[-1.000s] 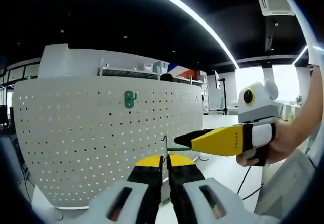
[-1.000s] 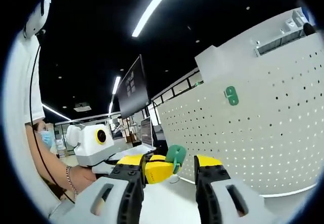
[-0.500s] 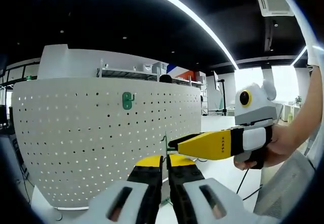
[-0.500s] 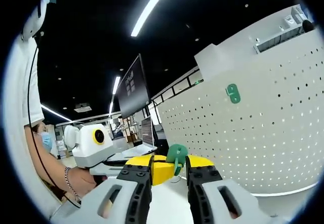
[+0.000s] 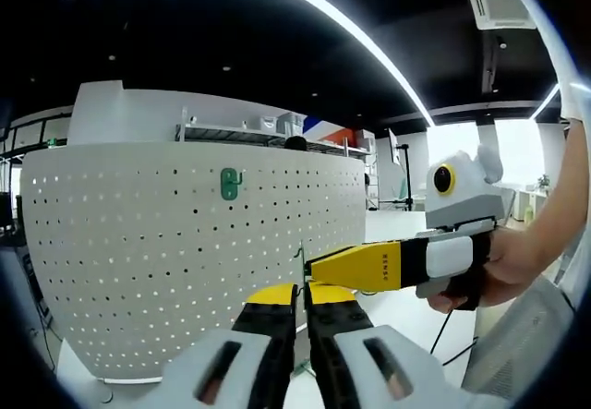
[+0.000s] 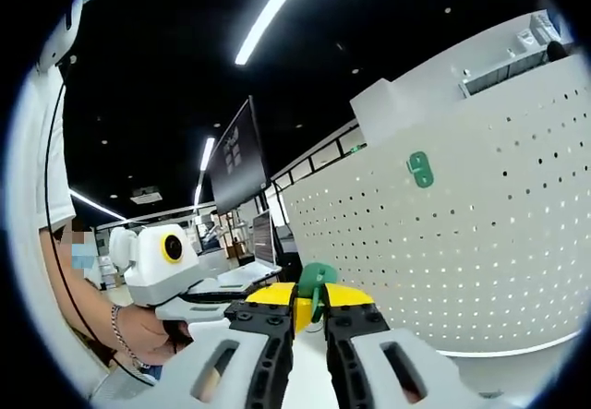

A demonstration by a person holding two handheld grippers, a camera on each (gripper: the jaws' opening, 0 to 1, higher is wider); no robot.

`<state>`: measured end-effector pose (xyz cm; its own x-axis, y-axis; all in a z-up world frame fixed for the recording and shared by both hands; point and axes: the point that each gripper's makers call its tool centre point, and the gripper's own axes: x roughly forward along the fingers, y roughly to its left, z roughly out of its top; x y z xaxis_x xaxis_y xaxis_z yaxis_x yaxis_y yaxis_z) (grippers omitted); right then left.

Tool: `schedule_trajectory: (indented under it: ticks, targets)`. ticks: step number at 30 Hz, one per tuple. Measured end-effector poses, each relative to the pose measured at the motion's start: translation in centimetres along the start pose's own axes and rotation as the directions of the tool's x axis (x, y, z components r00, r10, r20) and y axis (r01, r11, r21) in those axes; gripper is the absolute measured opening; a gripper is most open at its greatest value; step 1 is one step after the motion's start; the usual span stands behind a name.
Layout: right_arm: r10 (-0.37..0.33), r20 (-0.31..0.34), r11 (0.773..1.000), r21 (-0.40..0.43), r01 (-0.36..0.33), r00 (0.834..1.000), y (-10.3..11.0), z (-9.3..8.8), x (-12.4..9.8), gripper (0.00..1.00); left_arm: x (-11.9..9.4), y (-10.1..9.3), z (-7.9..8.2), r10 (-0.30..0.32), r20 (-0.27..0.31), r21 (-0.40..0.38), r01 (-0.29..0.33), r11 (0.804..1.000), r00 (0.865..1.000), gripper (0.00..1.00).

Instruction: Insert the hook assembly into the mounting plate slot until the hook locks in place.

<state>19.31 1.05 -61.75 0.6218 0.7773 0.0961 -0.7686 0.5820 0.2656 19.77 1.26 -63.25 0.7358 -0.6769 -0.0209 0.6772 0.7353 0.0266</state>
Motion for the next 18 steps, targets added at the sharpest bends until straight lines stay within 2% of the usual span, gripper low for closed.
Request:
schedule_trajectory:
  ticks: [7, 18]
  targets:
    - [-0.010, -0.010, 0.999, -0.045, 0.009, 1.000, 0.08, -0.15, 0.17, 0.02, -0.11, 0.05, -0.09, 0.004, -0.004, 0.000, -0.004, 1.000, 1.000, 0.03]
    - [-0.015, -0.032, 0.997, -0.076, 0.013, 0.999, -0.07, -0.47, -0.10, 0.02, -0.11, -0.14, -0.33, 0.001, -0.022, 0.020, -0.001, 1.000, 1.000, 0.03]
